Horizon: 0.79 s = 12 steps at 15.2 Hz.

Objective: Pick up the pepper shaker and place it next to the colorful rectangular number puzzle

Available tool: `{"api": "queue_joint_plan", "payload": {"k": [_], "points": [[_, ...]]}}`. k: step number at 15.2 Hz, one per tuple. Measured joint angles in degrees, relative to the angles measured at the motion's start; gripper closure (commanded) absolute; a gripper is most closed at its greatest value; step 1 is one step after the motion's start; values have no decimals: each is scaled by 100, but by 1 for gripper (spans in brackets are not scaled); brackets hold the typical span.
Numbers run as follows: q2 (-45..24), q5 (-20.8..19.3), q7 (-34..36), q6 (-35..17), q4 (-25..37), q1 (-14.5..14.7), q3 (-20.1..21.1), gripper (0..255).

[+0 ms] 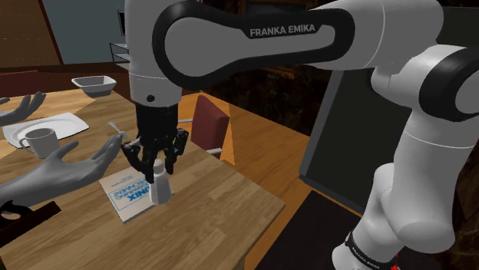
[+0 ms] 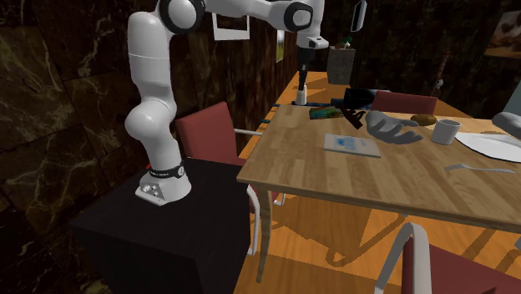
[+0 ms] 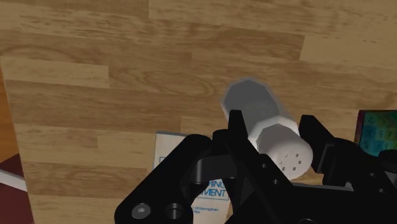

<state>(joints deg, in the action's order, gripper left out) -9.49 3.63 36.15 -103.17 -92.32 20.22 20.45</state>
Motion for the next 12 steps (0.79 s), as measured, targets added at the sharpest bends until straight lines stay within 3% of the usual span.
{"api": "queue_joint_plan", "payload": {"k": [9, 12], "points": [[-1357, -621, 1196, 372, 1747, 959, 287, 255], [-2070, -906, 1572, 798, 2890, 1456, 302, 255]]}}
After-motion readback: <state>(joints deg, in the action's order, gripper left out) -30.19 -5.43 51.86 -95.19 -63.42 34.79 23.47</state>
